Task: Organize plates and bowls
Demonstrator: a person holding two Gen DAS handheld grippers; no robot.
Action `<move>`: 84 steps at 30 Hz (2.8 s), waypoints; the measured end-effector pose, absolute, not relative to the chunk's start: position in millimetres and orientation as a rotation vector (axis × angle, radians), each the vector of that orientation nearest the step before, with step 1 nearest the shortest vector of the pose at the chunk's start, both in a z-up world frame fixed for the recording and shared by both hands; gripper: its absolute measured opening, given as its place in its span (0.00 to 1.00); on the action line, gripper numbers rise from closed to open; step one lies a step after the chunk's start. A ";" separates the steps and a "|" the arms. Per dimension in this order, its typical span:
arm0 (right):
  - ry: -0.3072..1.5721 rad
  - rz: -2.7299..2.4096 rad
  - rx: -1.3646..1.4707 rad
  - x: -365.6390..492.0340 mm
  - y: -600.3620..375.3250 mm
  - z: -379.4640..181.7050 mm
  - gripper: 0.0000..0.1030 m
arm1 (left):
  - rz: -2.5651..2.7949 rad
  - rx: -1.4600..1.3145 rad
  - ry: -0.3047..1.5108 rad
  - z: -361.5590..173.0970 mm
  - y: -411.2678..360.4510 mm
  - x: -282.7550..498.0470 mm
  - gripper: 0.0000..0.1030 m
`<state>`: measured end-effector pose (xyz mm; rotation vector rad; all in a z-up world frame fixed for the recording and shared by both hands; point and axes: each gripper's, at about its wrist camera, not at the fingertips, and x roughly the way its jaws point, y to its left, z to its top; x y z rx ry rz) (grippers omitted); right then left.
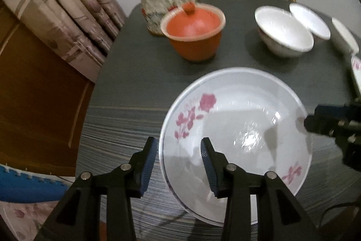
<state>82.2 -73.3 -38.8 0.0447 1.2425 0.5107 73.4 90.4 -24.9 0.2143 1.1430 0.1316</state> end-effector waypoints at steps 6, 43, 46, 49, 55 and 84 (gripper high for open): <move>1.221 0.513 0.006 78.1 -94.6 -29.0 0.27 | 0.057 0.116 1.106 5.3 74.0 77.2 0.40; 1.362 0.176 0.071 133.0 -452.0 -44.0 0.21 | -0.332 -0.108 1.290 -32.9 -223.9 154.4 0.40; 1.380 0.184 0.082 137.1 -459.0 -55.9 0.18 | -0.324 -0.085 1.294 -37.9 -231.3 155.2 0.40; 1.388 0.196 0.096 139.2 -462.9 -64.9 0.16 | -0.316 -0.085 1.304 -42.4 -235.9 156.6 0.40; 1.387 0.211 0.115 142.9 -464.1 -79.0 0.10 | -0.306 -0.058 1.303 -51.7 -241.5 158.4 0.40; 1.348 0.228 0.079 123.8 -413.3 -92.5 0.09 | -0.272 0.067 1.281 -70.7 -214.7 158.9 0.09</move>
